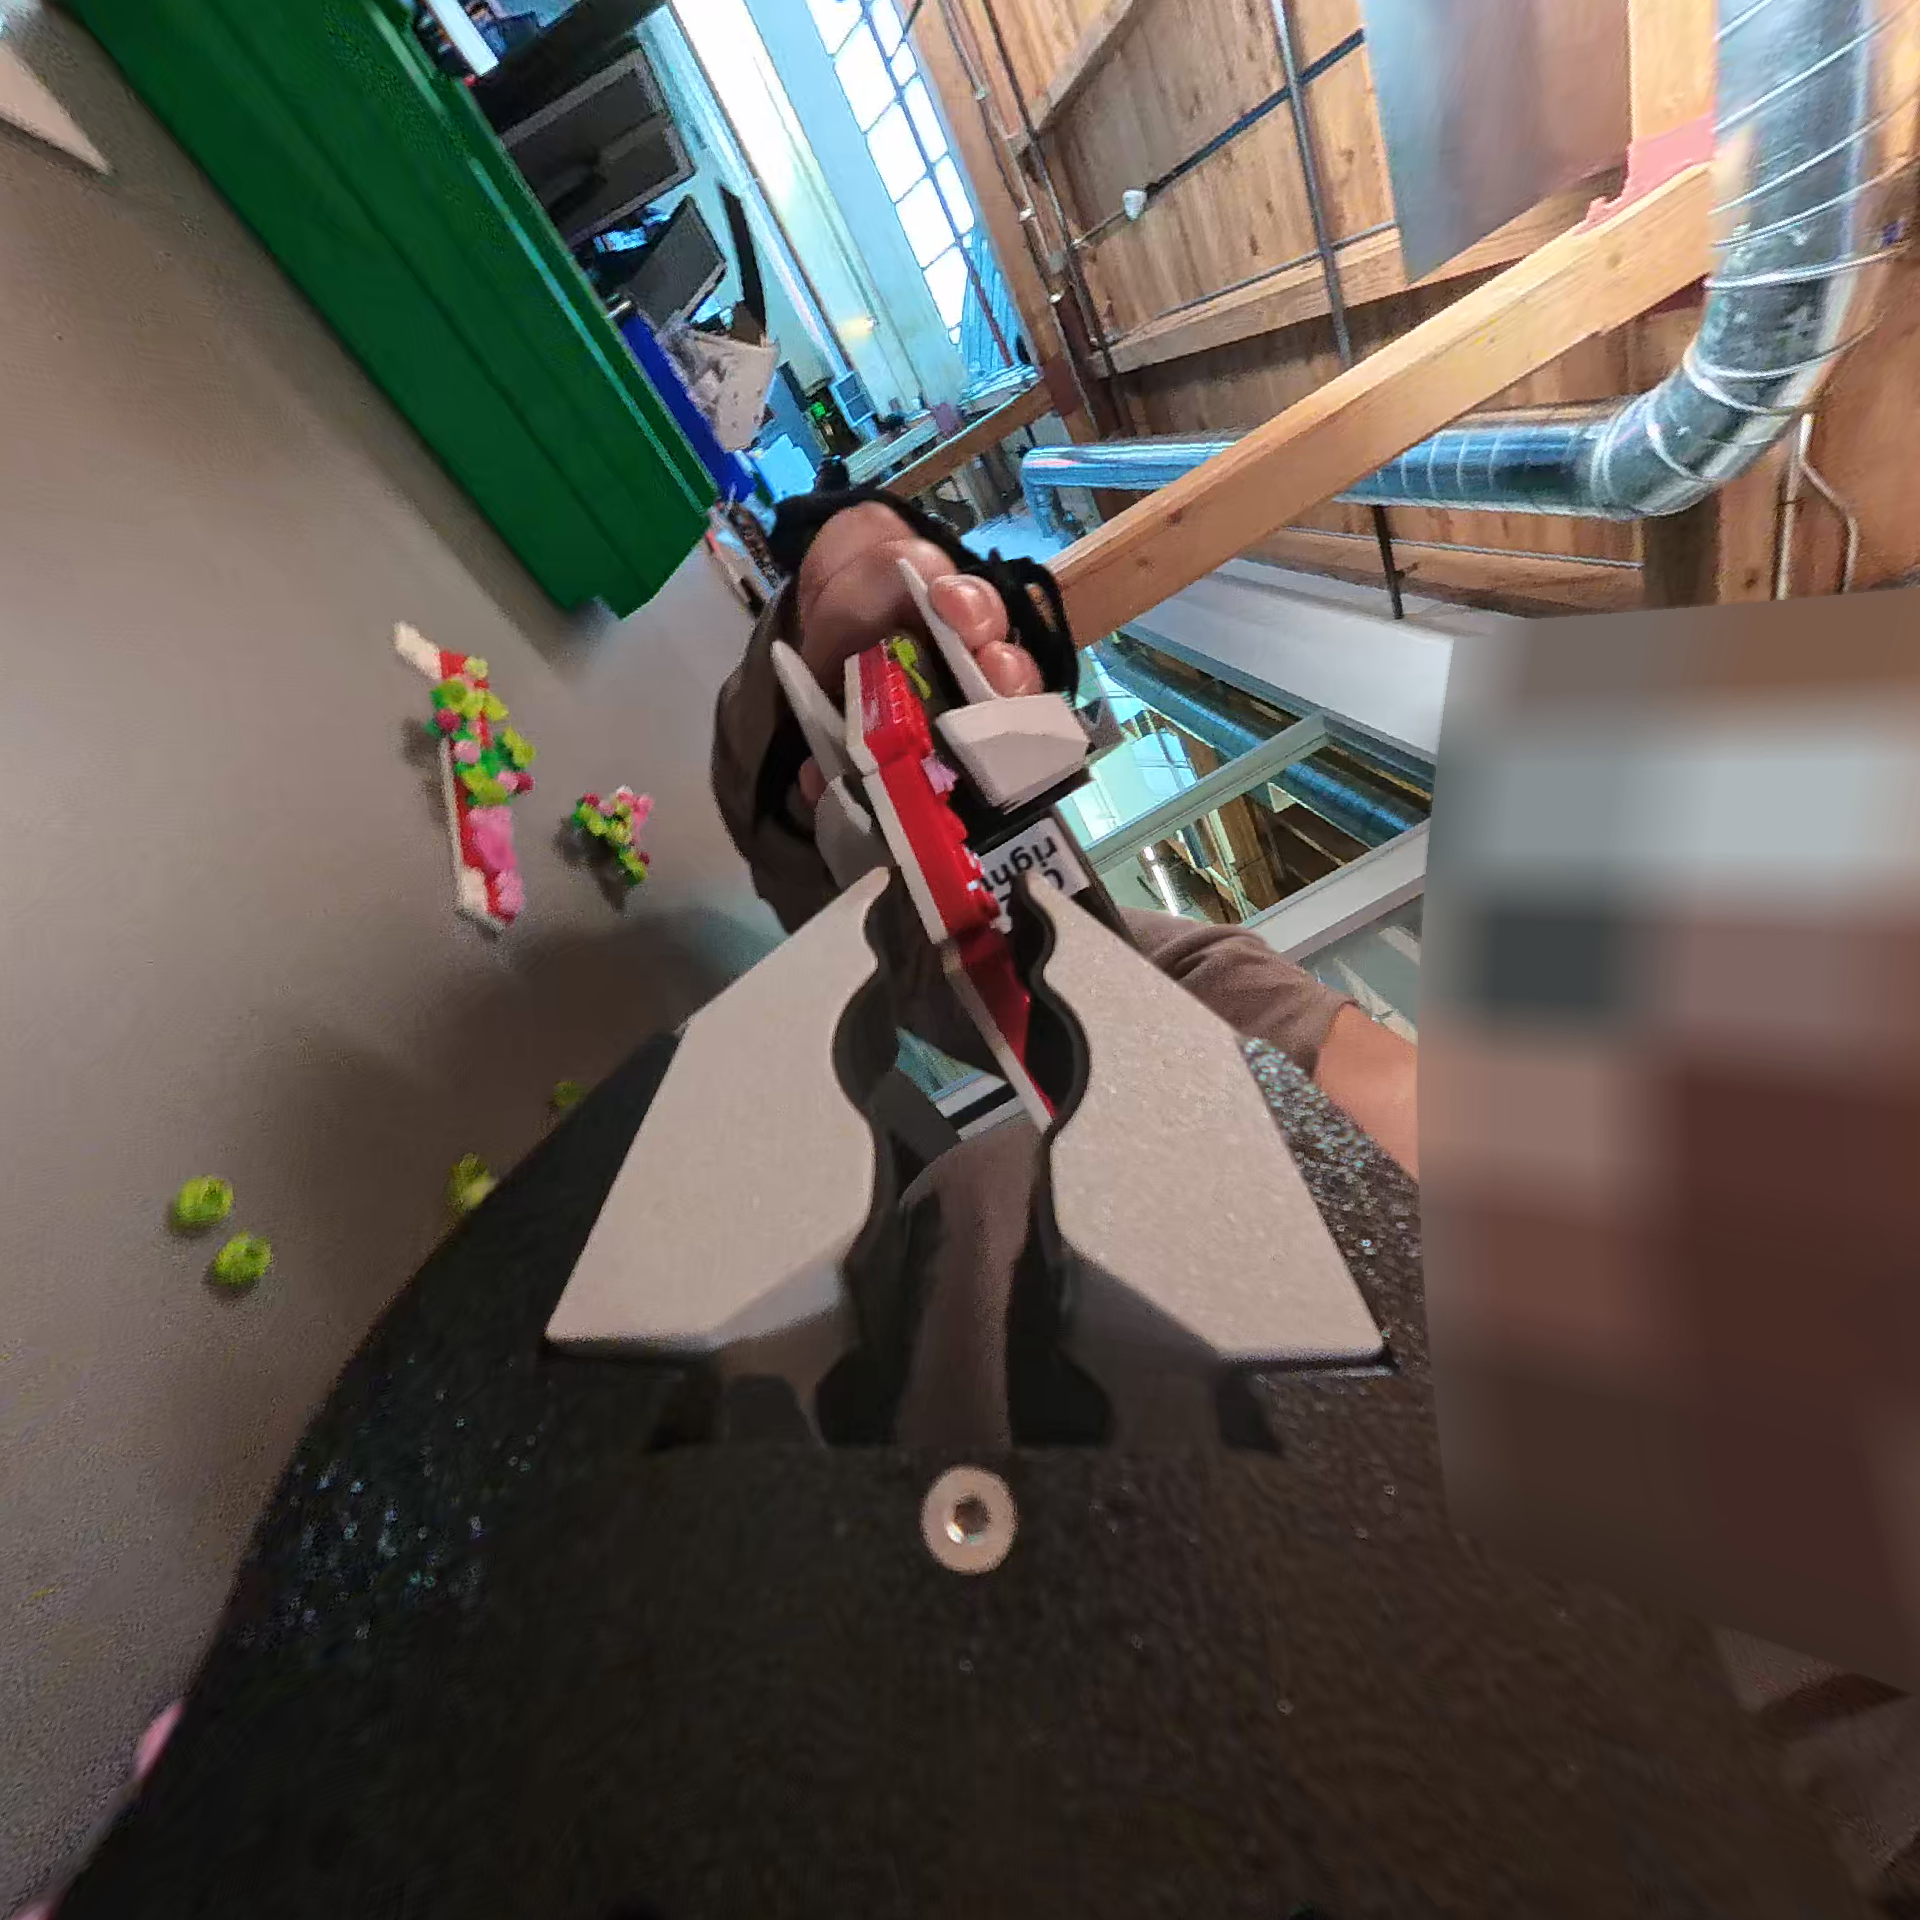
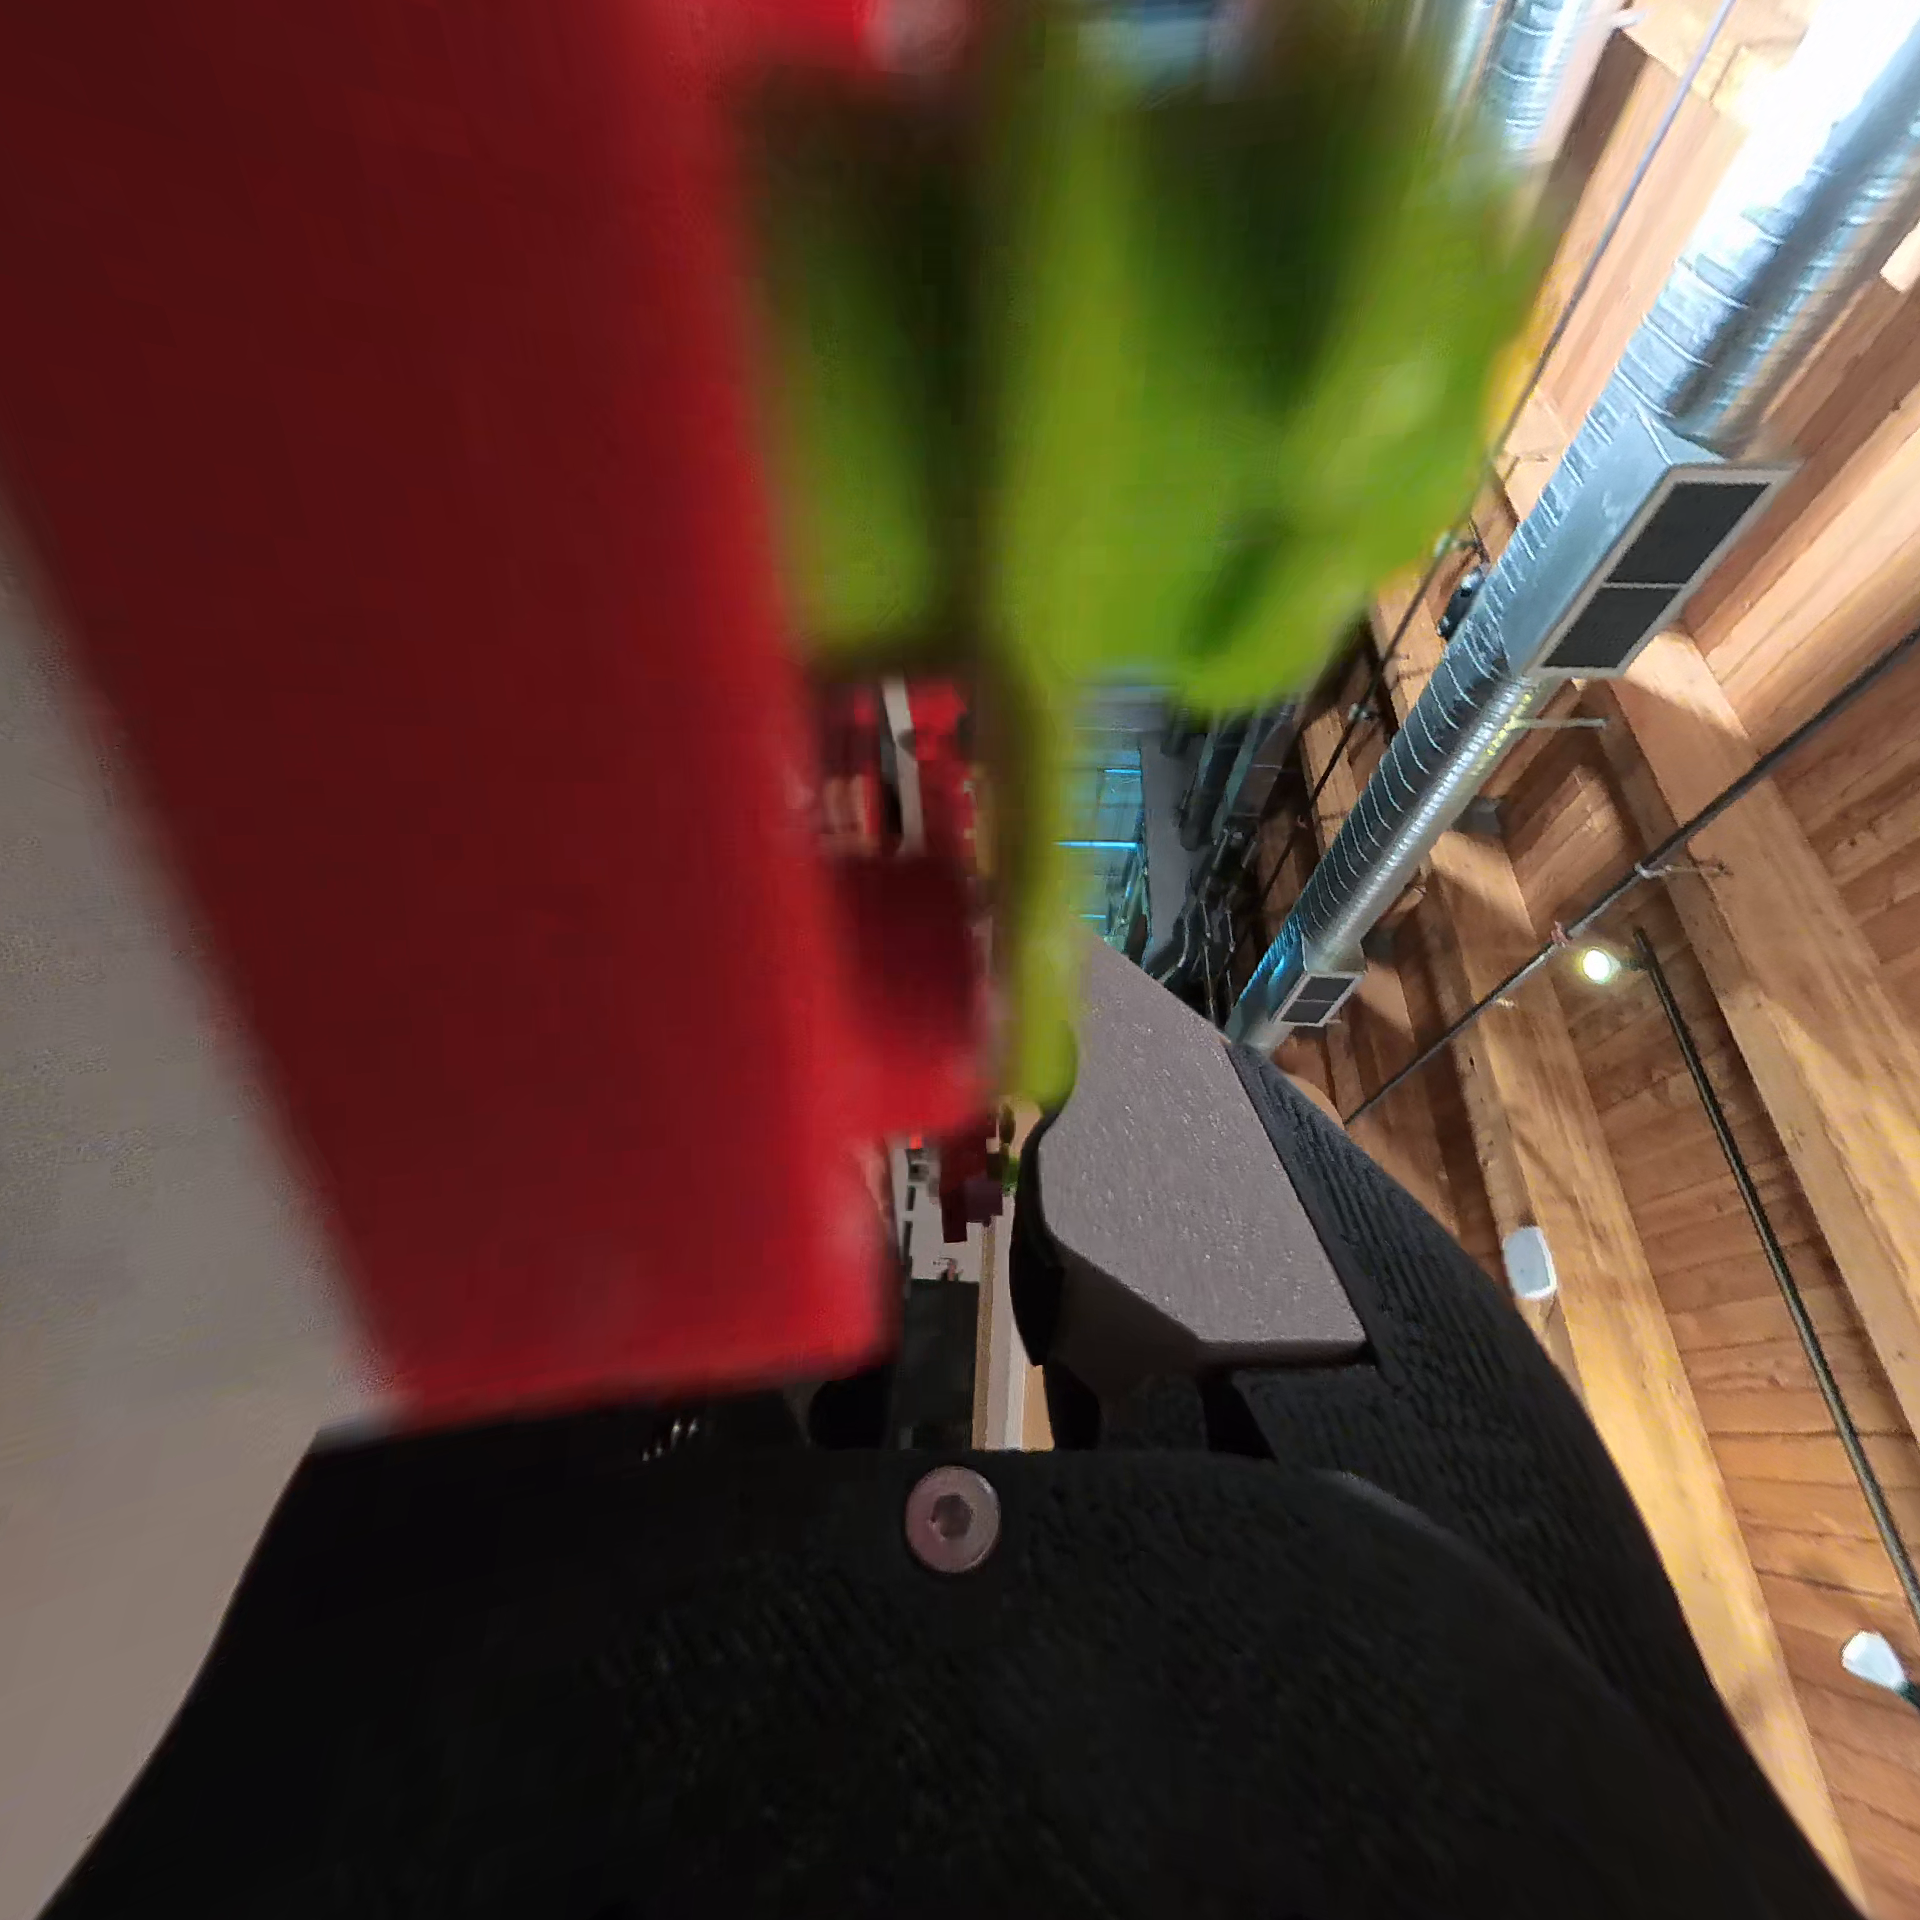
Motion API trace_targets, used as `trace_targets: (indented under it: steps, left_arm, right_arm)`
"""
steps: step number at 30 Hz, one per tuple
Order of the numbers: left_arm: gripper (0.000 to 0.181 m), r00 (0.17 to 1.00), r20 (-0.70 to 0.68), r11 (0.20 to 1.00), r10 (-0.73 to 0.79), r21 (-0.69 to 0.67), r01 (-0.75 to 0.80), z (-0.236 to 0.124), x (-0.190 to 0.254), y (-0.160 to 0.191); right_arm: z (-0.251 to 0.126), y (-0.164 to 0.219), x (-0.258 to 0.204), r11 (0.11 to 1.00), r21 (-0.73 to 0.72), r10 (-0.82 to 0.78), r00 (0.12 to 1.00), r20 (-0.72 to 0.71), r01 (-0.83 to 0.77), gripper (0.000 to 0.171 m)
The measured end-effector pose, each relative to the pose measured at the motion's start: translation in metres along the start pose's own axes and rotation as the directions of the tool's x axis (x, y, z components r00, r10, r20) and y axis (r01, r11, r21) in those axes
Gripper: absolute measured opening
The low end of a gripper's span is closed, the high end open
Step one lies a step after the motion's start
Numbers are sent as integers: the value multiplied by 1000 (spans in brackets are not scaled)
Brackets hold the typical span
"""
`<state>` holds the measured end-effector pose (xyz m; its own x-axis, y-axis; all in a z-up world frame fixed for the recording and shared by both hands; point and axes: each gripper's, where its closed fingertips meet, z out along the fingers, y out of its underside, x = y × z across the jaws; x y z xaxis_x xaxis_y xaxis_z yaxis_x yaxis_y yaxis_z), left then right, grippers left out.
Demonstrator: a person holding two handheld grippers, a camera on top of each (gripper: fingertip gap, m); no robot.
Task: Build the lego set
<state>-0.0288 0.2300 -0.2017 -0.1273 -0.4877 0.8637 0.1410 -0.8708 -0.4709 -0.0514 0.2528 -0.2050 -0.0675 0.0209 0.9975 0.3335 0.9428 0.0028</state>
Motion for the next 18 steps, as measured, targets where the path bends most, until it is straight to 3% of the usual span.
trace_targets:
  steps: [10,18]
  left_arm:
    - [14,992,121,999,-38,-12,40,-27,-22,34]
    - [9,990,128,997,-52,61,44,-43,-31,27]
  right_arm:
    - [16,-28,-36,993,38,-118,987,113,114,14]
    - [25,-29,-37,999,27,14,989,149,-18,31]
